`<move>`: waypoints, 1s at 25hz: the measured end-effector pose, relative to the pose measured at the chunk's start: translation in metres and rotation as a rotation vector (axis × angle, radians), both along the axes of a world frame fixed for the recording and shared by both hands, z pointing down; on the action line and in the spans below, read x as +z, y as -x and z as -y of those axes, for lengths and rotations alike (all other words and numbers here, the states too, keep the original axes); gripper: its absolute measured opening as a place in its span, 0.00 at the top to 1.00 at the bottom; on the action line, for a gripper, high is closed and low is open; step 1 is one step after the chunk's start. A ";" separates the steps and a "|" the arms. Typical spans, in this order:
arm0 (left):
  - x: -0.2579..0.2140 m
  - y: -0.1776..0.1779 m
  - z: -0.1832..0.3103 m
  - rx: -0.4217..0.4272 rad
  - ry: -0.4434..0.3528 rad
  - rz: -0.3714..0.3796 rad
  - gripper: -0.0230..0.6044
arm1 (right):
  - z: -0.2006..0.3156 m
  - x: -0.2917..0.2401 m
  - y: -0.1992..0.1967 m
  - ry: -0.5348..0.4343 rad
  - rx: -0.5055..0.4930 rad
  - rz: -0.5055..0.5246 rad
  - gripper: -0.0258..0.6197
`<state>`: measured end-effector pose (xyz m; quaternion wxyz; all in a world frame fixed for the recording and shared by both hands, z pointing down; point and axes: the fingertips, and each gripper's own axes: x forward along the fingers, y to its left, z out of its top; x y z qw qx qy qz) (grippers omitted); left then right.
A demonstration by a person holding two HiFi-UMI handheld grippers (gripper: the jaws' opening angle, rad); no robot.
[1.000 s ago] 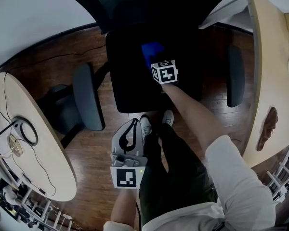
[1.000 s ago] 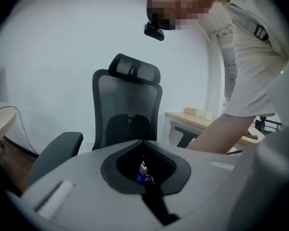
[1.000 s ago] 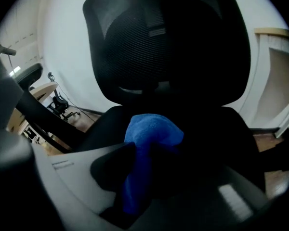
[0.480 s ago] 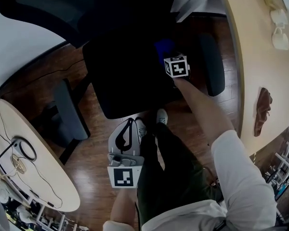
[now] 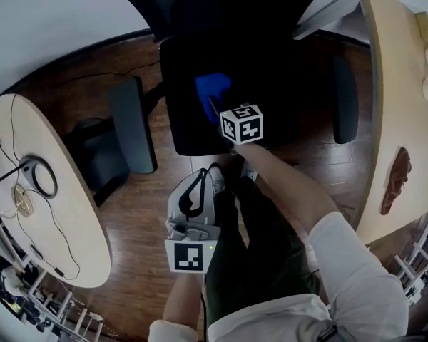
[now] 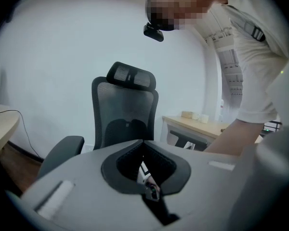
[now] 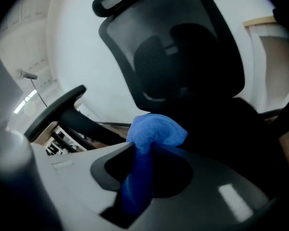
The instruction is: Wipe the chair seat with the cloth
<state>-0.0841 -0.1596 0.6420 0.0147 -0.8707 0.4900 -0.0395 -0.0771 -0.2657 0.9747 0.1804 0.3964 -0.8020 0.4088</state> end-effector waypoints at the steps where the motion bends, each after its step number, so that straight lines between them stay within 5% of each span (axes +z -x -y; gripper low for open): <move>1: 0.002 0.009 -0.003 -0.015 0.004 0.001 0.96 | -0.013 0.007 0.031 0.023 -0.021 0.020 0.81; 6: 0.019 0.044 -0.023 -0.073 0.031 0.011 0.96 | -0.050 0.061 0.122 0.100 -0.097 -0.011 0.81; 12: 0.036 0.060 -0.046 -0.082 0.051 0.022 0.96 | -0.045 0.072 0.112 0.076 -0.079 -0.063 0.81; 18: 0.024 0.032 -0.039 -0.022 0.040 0.006 0.96 | -0.036 0.078 0.025 0.073 -0.012 -0.133 0.81; 25: 0.019 -0.012 -0.030 0.069 0.040 0.004 0.96 | -0.030 0.088 -0.136 0.050 0.059 -0.269 0.81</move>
